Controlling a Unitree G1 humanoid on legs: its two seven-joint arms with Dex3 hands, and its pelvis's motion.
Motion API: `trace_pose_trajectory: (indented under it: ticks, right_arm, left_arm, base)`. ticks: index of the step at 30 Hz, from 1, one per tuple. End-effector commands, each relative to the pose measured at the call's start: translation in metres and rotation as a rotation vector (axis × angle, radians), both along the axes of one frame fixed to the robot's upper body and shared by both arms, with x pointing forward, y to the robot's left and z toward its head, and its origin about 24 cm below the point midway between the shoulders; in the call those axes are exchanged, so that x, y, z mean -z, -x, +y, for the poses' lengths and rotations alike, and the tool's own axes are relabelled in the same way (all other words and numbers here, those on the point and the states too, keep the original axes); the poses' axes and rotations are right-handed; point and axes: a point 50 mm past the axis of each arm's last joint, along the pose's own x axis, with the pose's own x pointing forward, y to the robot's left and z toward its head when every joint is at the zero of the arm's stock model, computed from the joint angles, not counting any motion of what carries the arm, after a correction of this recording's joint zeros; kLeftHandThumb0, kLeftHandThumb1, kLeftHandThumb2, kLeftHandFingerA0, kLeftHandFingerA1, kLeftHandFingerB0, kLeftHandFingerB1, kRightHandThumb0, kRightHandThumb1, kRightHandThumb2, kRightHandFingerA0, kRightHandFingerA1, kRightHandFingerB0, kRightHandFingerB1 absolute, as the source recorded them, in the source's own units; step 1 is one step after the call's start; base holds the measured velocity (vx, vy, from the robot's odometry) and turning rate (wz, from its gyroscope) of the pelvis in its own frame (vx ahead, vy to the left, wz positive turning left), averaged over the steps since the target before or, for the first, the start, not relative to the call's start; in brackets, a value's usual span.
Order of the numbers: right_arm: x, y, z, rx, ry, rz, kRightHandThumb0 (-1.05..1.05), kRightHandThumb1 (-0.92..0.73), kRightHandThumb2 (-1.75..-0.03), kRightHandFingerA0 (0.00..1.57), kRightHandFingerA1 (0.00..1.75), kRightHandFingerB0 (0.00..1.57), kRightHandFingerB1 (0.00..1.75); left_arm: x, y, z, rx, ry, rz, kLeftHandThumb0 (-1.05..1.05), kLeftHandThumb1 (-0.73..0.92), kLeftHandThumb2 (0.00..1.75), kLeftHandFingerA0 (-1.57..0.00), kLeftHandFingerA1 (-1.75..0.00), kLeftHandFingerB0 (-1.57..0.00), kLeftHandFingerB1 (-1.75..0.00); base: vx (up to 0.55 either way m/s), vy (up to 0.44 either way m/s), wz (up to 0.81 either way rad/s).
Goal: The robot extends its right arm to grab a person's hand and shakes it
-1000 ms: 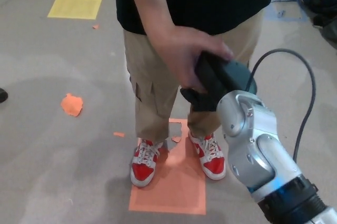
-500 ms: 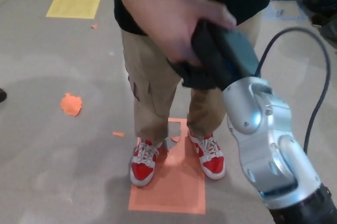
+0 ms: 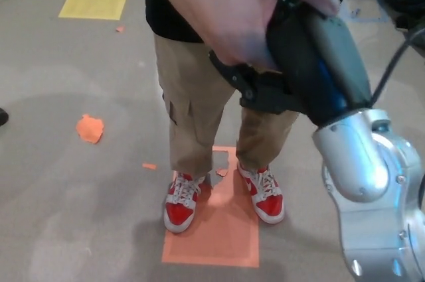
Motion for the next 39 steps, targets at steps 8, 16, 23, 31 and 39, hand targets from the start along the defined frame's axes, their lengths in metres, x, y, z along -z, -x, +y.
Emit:
trace_pose_trajectory:
  ticks: [8,16,23,31,39]
  right_arm:
    - [0.116,-0.083,-0.007,0.134,0.234,0.459,-0.21,-0.65,-0.59,0.83,0.52,0.46,0.39]
    - [0.146,-0.088,-0.018,0.135,0.249,0.545,-0.48,-0.68,-0.93,0.7,0.63,0.35,0.49]
    - [0.137,-0.082,-0.028,0.082,0.21,0.534,-0.82,-0.65,-0.93,0.0,0.06,0.01,0.13]
    - [0.126,-0.069,-0.058,0.187,0.232,0.466,-0.95,-0.71,-1.01,0.0,0.04,0.0,0.0]
    - [0.16,-0.06,-0.109,0.331,0.28,0.579,-0.95,-0.75,-1.03,0.0,0.04,0.0,0.0]
  left_arm:
    - [-0.003,-0.002,0.004,-0.004,-0.015,0.001,-0.56,0.88,0.66,-0.35,-0.33,-0.25,-0.31]
    - [-0.004,-0.004,0.004,-0.022,0.001,-0.008,-0.61,0.75,0.88,-0.26,-0.42,-0.21,-0.4]
    - [-0.003,-0.004,0.003,0.011,-0.023,0.002,-0.62,0.75,0.89,-0.29,-0.43,-0.22,-0.41]
    - [-0.004,-0.008,0.002,0.012,-0.016,-0.003,-0.56,0.87,0.66,-0.36,-0.34,-0.26,-0.31]
    - [-0.004,-0.01,0.0,0.021,-0.024,0.004,-0.57,0.86,0.66,-0.35,-0.33,-0.24,-0.31]
  base:
    - [0.0,0.0,0.0]
    - [0.0,0.0,0.0]
    - [0.0,0.0,0.0]
    - [0.0,0.0,0.0]
    - [0.0,0.0,0.0]
